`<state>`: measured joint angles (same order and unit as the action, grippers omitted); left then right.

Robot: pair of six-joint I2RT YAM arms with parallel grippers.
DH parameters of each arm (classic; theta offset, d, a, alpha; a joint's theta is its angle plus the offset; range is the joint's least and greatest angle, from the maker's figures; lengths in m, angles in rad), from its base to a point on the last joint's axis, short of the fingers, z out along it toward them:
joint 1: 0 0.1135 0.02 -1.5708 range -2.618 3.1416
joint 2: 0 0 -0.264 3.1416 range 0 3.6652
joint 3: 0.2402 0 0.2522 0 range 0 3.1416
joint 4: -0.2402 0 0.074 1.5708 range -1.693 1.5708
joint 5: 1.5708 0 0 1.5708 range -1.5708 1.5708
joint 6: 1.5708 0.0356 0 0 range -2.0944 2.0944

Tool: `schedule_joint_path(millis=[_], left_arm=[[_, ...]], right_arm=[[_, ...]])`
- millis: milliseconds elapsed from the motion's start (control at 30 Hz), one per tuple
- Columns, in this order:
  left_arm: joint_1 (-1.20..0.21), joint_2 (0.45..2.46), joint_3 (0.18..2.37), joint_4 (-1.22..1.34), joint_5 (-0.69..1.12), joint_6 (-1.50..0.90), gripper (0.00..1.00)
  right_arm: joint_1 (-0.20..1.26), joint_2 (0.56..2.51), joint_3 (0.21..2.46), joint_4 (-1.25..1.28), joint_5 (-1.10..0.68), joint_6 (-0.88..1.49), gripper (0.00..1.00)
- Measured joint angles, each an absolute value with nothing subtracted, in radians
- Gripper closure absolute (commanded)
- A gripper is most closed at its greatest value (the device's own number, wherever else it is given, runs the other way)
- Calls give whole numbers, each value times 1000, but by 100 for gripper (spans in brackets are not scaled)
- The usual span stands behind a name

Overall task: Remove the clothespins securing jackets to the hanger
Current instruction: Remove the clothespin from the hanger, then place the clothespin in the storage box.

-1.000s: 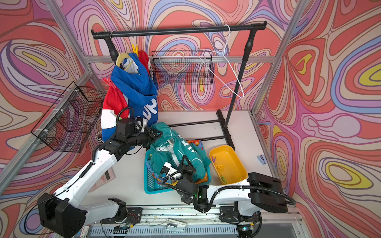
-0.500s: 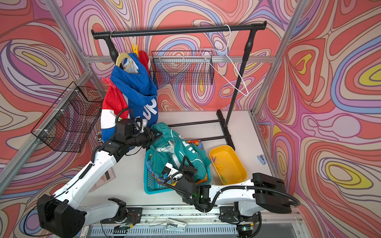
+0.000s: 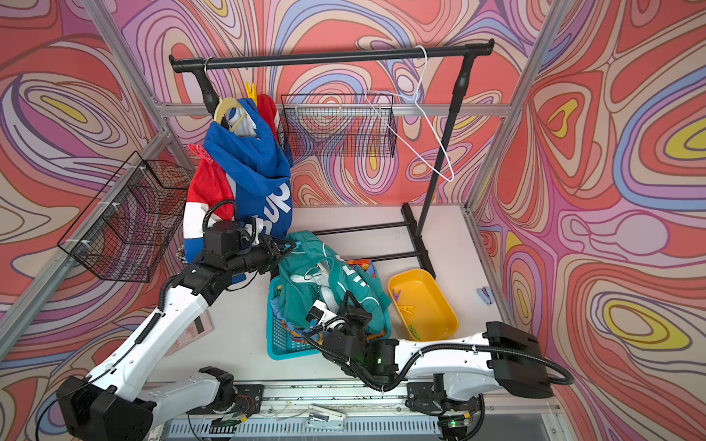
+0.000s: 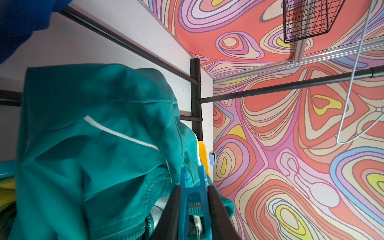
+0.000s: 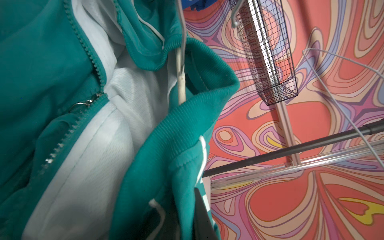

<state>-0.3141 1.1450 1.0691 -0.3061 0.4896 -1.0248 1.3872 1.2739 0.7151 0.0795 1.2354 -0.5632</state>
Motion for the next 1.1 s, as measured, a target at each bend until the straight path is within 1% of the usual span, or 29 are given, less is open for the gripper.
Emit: schedule_joint_path(millis=[167,333,567,833,1100], left_arm=[[-337,1094,1023,-307,465,-1017,100],[-432,1045,1001,-331,373,-987,100],[-575,940,994,-365,207,-935,100],[-848,885,969,-364,-4,-858,100],[-1189,922,923,-315,-259,-792,100]], right_arm=[[1353,1205,813,-65,1126,-428,100],[1279,1167,881,-177,982,-309,100],[1132,1144,932,-294,767,-168,100],[1038,1144,968,-341,604,-91,100],[898,1153,1013,-374,423,-34,100]])
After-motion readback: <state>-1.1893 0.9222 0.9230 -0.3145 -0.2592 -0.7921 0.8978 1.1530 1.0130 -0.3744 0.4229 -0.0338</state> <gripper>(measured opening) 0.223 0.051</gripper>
